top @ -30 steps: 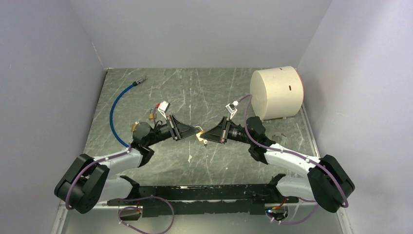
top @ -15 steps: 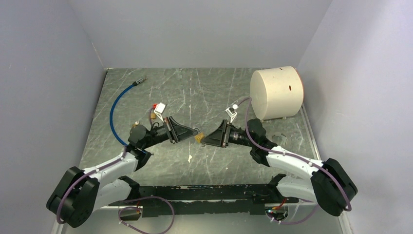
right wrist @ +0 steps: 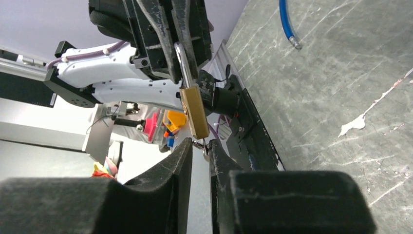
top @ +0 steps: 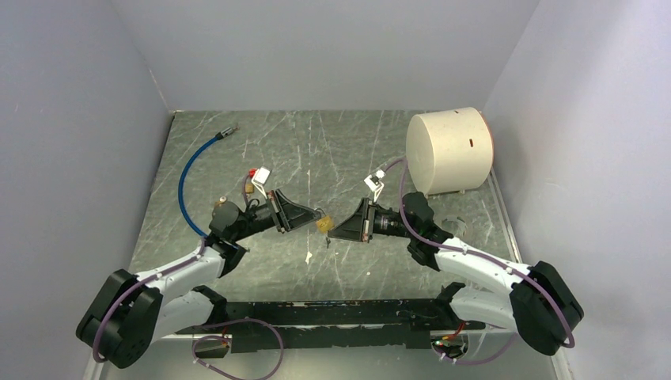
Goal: Lock with the key
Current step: Lock the lock.
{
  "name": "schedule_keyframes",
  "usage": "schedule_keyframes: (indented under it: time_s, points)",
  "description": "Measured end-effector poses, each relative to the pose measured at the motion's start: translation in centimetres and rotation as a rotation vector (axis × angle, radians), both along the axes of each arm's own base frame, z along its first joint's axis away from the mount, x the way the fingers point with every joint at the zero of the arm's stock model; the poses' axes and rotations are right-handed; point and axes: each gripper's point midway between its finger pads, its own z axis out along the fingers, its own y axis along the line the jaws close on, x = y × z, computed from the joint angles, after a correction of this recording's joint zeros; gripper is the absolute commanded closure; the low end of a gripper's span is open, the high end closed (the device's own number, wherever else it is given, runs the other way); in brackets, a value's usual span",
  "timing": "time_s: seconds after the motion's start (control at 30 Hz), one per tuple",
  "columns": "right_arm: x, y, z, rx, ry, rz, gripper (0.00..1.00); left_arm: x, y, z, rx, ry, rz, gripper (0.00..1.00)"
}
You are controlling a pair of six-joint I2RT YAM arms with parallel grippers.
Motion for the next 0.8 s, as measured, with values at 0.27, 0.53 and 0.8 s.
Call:
schedule_keyframes:
  time_s: [0.27,0.53,0.8]
  points:
    - [0.09,0.22,-0.06,0.004,-0.003,0.014,0.99,0.04,-0.09,-0.23,0.002,0.008,-0.005,0.98]
    - [0.13,0.51,-0.12,0.017,-0.004,0.031,1.0,0.27,-0.01,-0.3,0.002,0.022,0.007,0.98]
    - [-0.37,0.41,-0.21,0.044,-0.007,0.044,1.0,0.11,0.09,-0.07,0.002,0.023,0.013,0.97]
